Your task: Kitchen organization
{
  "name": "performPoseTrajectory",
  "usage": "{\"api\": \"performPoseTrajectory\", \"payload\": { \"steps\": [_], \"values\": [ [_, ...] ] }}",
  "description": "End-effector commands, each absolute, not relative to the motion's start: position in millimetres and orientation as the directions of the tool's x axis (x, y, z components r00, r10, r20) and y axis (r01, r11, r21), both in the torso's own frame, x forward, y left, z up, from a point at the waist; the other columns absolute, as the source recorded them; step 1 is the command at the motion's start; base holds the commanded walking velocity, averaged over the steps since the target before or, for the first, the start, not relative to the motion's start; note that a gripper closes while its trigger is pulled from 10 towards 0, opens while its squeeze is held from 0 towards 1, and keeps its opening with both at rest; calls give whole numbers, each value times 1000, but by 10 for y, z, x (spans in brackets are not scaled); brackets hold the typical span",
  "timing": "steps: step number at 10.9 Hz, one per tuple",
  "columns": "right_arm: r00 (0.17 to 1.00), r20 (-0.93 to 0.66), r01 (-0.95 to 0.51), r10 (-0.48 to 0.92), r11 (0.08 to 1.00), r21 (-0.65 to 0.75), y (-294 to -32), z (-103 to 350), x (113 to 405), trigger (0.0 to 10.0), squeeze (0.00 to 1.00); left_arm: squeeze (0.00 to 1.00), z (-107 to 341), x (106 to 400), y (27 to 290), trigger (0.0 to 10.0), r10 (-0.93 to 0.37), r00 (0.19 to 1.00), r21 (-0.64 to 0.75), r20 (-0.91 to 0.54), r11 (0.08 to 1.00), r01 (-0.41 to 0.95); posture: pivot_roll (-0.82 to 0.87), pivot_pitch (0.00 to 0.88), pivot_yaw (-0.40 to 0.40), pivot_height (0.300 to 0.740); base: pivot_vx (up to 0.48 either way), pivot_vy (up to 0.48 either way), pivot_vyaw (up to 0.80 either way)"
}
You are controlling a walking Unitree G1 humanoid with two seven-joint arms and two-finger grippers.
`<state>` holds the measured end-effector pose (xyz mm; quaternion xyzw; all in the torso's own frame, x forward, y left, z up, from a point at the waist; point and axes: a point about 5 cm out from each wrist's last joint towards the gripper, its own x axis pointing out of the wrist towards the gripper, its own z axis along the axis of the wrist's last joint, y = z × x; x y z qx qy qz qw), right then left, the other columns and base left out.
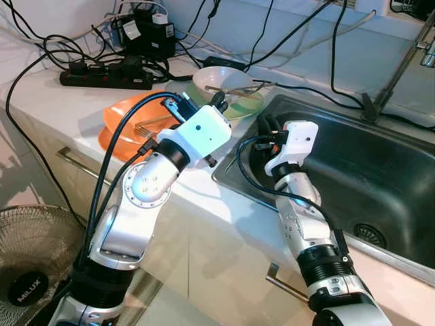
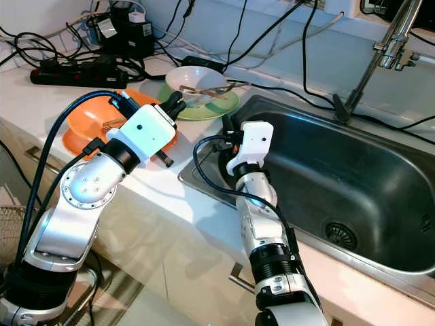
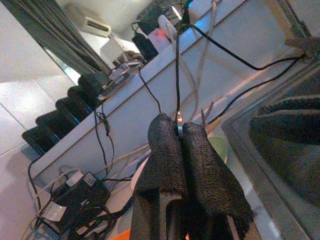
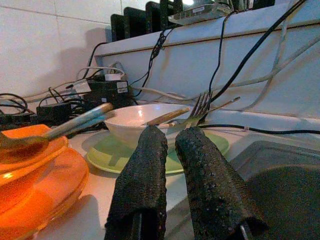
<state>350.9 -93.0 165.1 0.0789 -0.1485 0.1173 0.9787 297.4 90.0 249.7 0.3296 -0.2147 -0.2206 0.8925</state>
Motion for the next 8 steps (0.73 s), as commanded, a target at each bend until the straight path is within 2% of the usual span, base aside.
{"api": "performPoseTrajectory", "payload": {
  "steps": [1,6,8],
  "values": [
    [927,317,-248,199,961,121,-955,1676,3531,10000,0,0,2572,2970,878,10000,-538,793,660,285,710,244,239,0,-85,740,0,0,0],
    [929,314,-246,198,962,122,-952,1663,3523,10000,0,0,2678,2922,795,10000,-570,743,629,352,731,263,234,0,-82,740,0,0,0],
    [929,312,-248,200,961,120,-946,1656,3523,10000,0,0,2847,2897,716,10000,-571,681,571,459,776,266,238,0,-84,740,0,0,0]
  ]
}}
